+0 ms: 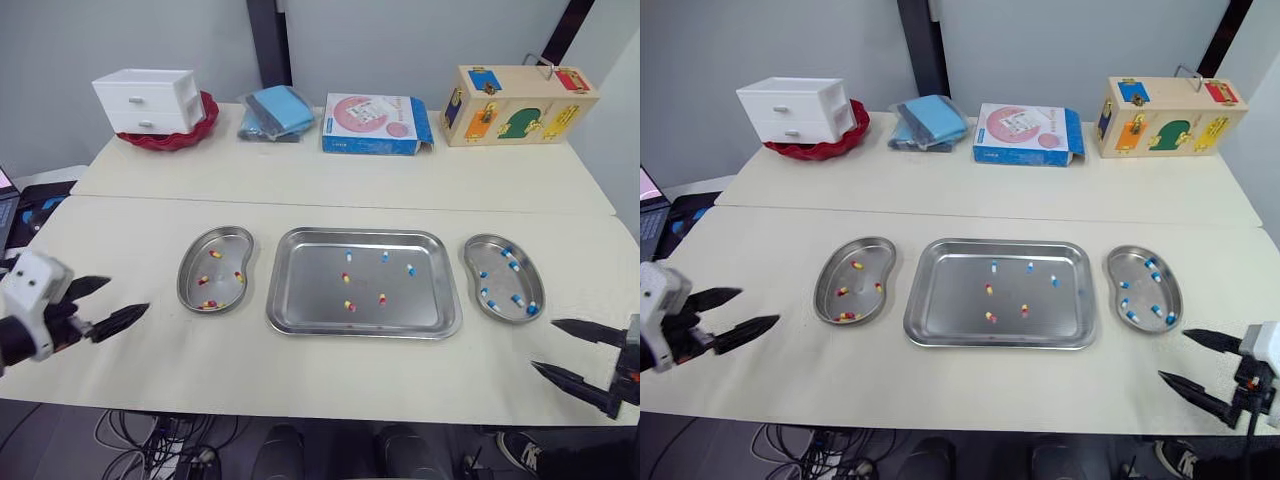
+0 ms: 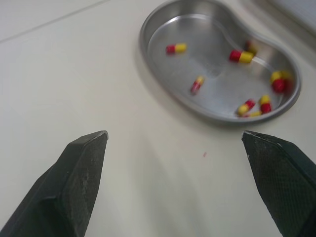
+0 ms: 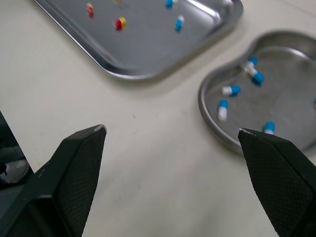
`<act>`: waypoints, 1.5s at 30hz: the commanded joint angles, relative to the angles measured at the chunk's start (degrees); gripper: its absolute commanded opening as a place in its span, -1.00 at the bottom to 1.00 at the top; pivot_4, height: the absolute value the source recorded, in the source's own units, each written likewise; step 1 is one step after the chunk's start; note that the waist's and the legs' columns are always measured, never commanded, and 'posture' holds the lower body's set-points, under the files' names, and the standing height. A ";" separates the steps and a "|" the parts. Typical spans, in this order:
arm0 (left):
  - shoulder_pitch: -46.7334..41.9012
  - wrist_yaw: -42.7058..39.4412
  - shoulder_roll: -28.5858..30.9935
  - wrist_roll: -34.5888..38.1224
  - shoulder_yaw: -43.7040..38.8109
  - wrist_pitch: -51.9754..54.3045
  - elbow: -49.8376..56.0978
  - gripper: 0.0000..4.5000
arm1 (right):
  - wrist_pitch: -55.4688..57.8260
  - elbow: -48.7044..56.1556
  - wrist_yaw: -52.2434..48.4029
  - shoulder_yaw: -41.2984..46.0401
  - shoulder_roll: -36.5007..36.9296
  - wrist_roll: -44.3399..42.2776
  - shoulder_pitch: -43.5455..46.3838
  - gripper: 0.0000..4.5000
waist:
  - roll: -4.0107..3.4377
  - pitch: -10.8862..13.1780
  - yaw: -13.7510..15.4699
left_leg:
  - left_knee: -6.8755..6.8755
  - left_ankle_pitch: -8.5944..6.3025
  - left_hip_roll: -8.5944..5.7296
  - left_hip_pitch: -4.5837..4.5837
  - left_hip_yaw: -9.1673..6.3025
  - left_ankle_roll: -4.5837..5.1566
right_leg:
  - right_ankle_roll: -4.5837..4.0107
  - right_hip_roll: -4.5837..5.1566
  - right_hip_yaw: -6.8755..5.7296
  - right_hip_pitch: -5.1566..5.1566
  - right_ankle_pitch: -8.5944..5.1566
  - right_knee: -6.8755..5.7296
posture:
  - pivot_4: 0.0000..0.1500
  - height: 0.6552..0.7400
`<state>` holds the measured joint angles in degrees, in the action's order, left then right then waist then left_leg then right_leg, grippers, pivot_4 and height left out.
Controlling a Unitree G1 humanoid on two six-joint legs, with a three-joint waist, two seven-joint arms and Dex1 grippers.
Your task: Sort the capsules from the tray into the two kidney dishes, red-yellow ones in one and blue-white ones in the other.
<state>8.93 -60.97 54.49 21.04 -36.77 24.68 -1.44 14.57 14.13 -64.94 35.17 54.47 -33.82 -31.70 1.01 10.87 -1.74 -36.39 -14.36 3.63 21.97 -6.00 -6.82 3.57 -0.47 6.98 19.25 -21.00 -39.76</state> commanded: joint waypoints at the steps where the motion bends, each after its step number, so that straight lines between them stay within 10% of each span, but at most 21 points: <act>1: 1.28 -1.26 2.14 -1.18 -2.38 -4.64 -3.72 0.99 | 4.04 -4.02 -2.49 2.52 3.95 2.45 -0.35 1.00 | 0.06 -0.02 -0.04 | 0.00 0.00 0.01 0.00 0.00 0.00 | 0.00 0.00 -0.01 0.00 0.00 0.03 | 1.00 1.00; 17: 4.34 -2.20 2.42 -1.39 -1.92 -7.96 -6.33 0.99 | 4.83 -7.30 -5.77 0.50 4.14 5.70 6.77 1.00 | 0.07 -0.02 -0.63 | 0.36 -0.01 0.06 0.03 0.14 0.00 | 0.01 0.00 0.05 0.06 0.00 0.36 | 1.00 1.00; 26: 3.53 -3.96 3.87 -0.04 1.55 -3.58 1.10 0.99 | -1.20 6.21 -6.51 -1.53 -7.87 1.86 2.30 1.00 | 0.05 -0.03 -0.54 | 0.38 -0.01 0.07 0.04 0.10 0.00 | 0.01 0.00 0.01 0.03 0.00 0.35 | 1.00 1.00; 45: -36.74 -14.15 -2.02 -0.77 44.14 0.29 9.96 0.99 | -14.07 12.76 1.37 -22.57 -23.30 7.34 3.29 1.00 | -0.01 -0.04 -0.04 | 0.31 0.01 0.04 0.02 0.01 -0.02 | 0.00 -0.04 -0.06 0.02 0.01 0.21 | 1.00 1.00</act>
<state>-25.07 -72.72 53.84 23.07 3.27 28.77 10.22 1.75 26.25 -64.59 12.91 31.27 -26.95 -28.10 1.00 10.83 -1.78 -36.10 -14.35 3.66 21.99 -6.00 -6.84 3.57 -0.52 6.90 19.26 -20.99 -39.55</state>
